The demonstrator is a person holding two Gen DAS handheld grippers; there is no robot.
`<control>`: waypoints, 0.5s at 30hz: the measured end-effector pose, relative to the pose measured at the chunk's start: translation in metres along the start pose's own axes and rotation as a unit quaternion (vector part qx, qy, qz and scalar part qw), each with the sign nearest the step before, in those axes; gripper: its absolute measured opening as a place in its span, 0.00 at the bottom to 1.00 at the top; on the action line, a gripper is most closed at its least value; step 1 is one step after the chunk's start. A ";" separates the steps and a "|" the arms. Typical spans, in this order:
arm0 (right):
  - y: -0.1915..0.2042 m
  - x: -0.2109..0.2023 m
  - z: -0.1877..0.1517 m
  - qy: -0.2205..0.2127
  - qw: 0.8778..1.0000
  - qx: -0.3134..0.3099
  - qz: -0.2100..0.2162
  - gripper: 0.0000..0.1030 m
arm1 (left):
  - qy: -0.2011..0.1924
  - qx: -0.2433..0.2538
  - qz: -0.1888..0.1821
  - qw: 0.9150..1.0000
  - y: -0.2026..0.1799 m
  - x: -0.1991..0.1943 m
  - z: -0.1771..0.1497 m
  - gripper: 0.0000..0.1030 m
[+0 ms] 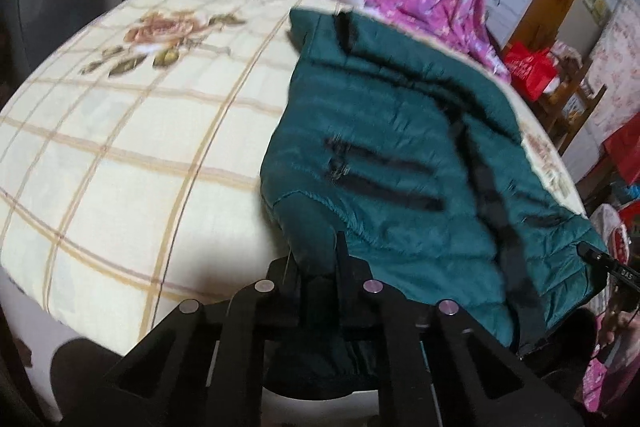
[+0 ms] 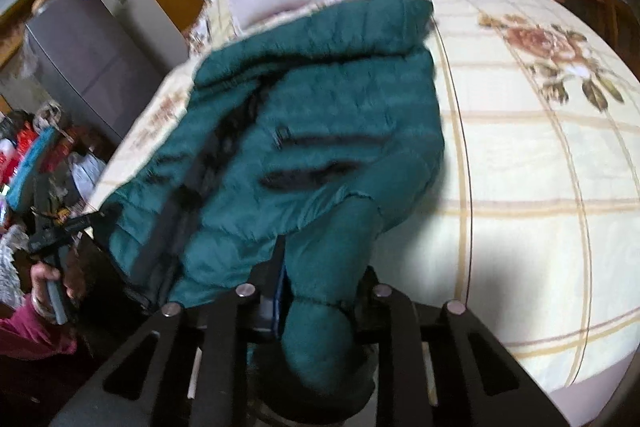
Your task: Fold large clothes
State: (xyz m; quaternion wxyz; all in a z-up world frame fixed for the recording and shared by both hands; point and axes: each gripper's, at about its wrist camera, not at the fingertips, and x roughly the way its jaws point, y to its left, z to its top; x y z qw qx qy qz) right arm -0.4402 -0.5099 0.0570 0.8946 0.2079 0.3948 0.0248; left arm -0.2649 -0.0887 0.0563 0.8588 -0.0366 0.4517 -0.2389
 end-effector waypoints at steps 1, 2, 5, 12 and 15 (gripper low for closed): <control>0.002 -0.003 0.005 -0.006 1.000 -0.002 0.002 0.22 | -0.011 -0.001 -0.004 1.000 -0.001 -0.006 0.006 0.00; 0.003 -0.007 0.012 -0.016 1.000 -0.003 0.003 0.22 | -0.021 -0.002 -0.008 1.000 -0.002 -0.010 0.013 0.00; 0.001 -0.017 0.033 -0.041 0.999 0.005 0.009 0.22 | -0.044 -0.008 -0.016 0.999 -0.002 -0.019 0.032 0.00; -0.006 -0.017 0.085 -0.089 0.996 0.026 0.005 0.21 | -0.091 -0.009 -0.013 0.996 -0.013 -0.021 0.084 0.00; -0.009 -0.011 0.110 -0.098 0.995 0.028 -0.002 0.21 | -0.100 -0.015 -0.011 0.995 -0.018 -0.012 0.114 0.00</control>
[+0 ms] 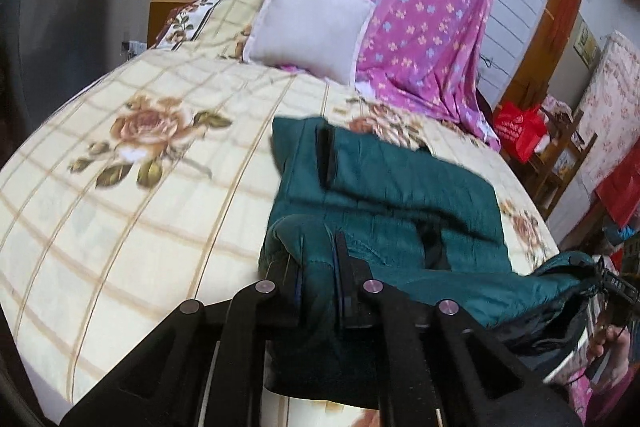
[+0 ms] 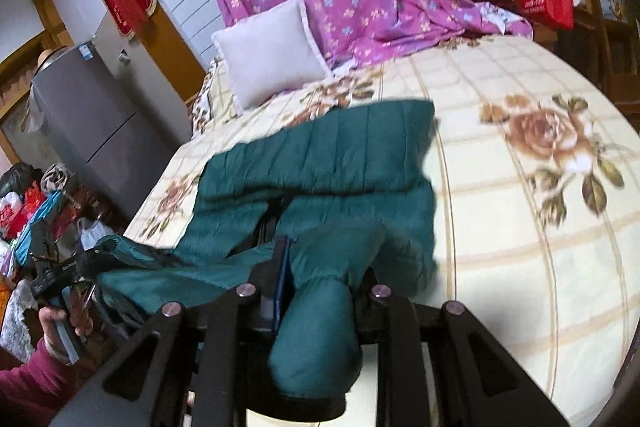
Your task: Fold large clothes
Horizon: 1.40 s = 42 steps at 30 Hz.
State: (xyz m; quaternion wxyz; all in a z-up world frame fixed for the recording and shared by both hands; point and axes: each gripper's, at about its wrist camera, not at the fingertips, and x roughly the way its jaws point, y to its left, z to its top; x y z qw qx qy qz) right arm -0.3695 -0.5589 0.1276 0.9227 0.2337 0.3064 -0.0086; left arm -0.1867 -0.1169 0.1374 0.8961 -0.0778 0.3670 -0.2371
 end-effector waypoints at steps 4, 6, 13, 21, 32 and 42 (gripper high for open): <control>-0.002 0.023 0.036 -0.006 1.000 -0.003 -0.016 0.21 | -0.008 -0.002 0.011 1.000 -0.009 0.025 0.034 0.00; -0.006 0.036 0.053 -0.008 1.000 0.004 -0.024 0.21 | -0.009 -0.006 0.020 1.000 -0.011 0.042 0.054 0.00; -0.030 0.086 0.115 -0.017 0.998 0.036 -0.052 0.21 | -0.024 0.000 0.050 0.998 -0.017 0.100 0.103 0.00; -0.059 0.166 0.148 0.007 0.994 0.054 -0.090 0.21 | -0.010 0.008 0.089 0.996 -0.017 0.178 0.122 0.00; -0.098 0.239 0.137 0.013 0.990 0.110 -0.081 0.36 | 0.020 -0.032 0.090 0.995 0.003 0.254 0.117 0.00; -0.063 0.166 0.137 -0.071 0.992 0.055 -0.086 0.67 | 0.023 -0.055 0.059 0.996 0.009 0.252 0.120 0.03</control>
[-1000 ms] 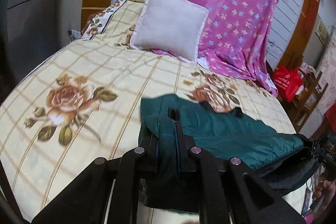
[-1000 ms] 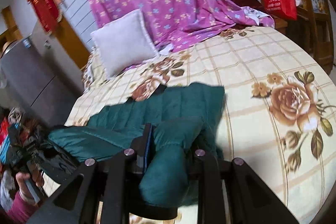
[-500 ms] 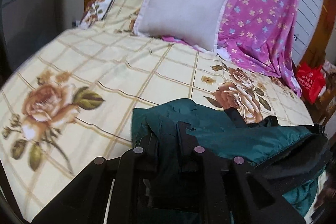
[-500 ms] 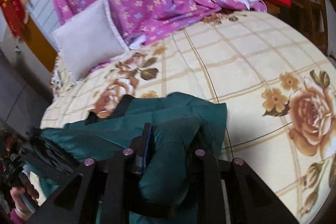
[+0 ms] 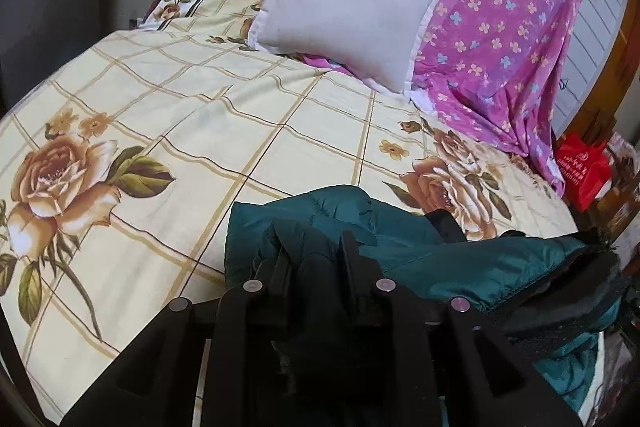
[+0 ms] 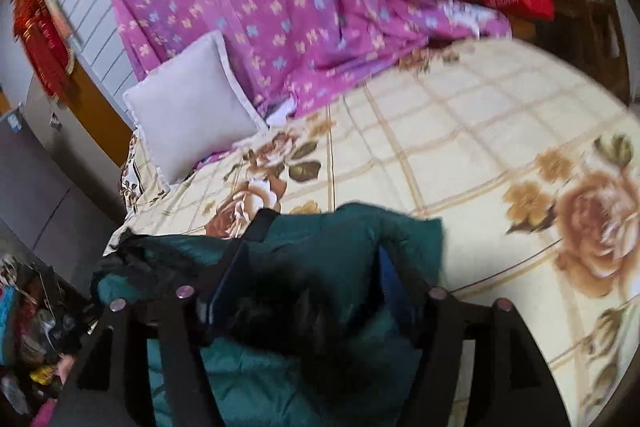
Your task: Fold large clothes
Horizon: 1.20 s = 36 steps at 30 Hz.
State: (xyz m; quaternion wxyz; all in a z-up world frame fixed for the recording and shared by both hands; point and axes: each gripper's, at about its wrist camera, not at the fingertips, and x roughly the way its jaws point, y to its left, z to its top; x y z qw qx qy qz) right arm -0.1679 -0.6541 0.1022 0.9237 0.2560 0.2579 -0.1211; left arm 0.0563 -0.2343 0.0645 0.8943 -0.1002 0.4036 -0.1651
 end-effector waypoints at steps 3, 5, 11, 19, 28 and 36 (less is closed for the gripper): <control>0.020 -0.023 -0.003 -0.031 0.999 -0.040 0.019 0.67 | -0.003 0.007 0.005 1.000 -0.003 -0.001 -0.001 0.03; 0.051 -0.020 -0.013 -0.012 0.995 -0.095 0.041 0.67 | -0.007 0.009 0.007 1.000 -0.004 -0.001 -0.003 0.03; 0.144 0.037 -0.054 0.056 0.969 -0.237 0.049 0.67 | -0.008 0.012 0.004 1.000 -0.003 -0.001 -0.003 0.03; 0.179 0.137 -0.062 0.102 0.963 -0.247 -0.032 0.68 | -0.018 0.031 -0.018 0.999 0.000 -0.015 0.000 0.13; 0.161 0.187 -0.068 0.133 0.967 -0.210 -0.058 0.80 | -0.087 0.017 -0.025 0.996 0.009 -0.069 0.009 0.32; 0.144 0.125 -0.029 0.076 0.975 -0.203 -0.045 0.80 | -0.042 0.067 -0.005 0.997 -0.021 -0.039 -0.007 0.33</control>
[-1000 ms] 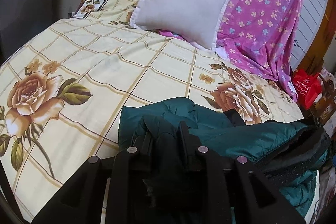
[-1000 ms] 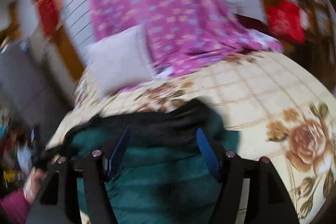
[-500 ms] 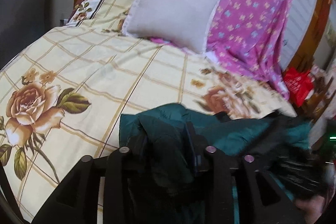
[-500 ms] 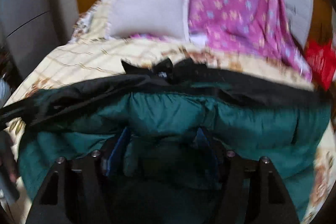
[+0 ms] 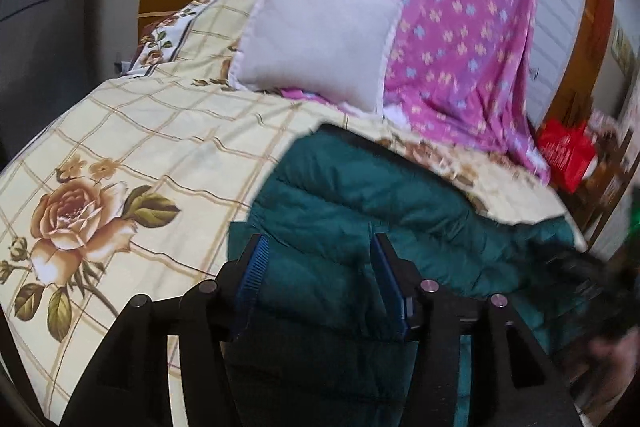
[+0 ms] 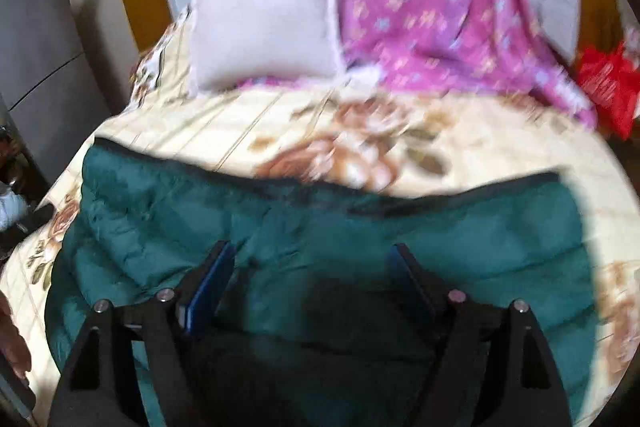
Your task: Fold large clothes
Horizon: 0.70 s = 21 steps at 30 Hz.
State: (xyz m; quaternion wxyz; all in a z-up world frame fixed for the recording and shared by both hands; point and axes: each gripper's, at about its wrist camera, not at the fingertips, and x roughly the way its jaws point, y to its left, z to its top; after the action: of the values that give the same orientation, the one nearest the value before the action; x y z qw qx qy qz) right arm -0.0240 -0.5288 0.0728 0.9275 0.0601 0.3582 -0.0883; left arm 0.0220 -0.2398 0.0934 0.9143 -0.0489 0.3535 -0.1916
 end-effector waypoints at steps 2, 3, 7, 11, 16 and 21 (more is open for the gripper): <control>-0.020 -0.001 0.003 0.012 0.999 -0.001 -0.029 0.80 | 0.015 0.000 0.012 1.000 -0.005 0.016 -0.002 0.33; -0.030 0.002 0.002 0.019 0.999 0.001 -0.046 0.80 | 0.024 -0.002 0.021 0.999 -0.007 0.025 -0.003 0.33; -0.072 0.025 -0.006 0.050 0.995 0.029 -0.078 0.80 | 0.043 -0.001 0.052 0.998 -0.006 0.051 -0.005 0.36; -0.083 0.050 -0.009 0.063 0.994 0.050 -0.069 0.80 | 0.043 0.001 0.065 0.997 -0.006 0.062 -0.007 0.37; -0.069 0.062 -0.010 0.072 0.992 0.017 -0.102 0.81 | 0.038 0.005 0.073 0.997 -0.007 0.065 -0.011 0.37; -0.065 0.015 -0.012 0.043 0.996 0.015 -0.073 0.81 | 0.039 0.008 0.074 0.996 -0.007 0.066 -0.010 0.38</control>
State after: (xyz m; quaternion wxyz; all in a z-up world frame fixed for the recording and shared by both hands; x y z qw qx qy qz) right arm -0.0344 -0.5922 0.0510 0.9012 0.0516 0.4001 -0.1586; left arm 0.0572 -0.2710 0.0461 0.9119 -0.0074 0.3898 -0.1282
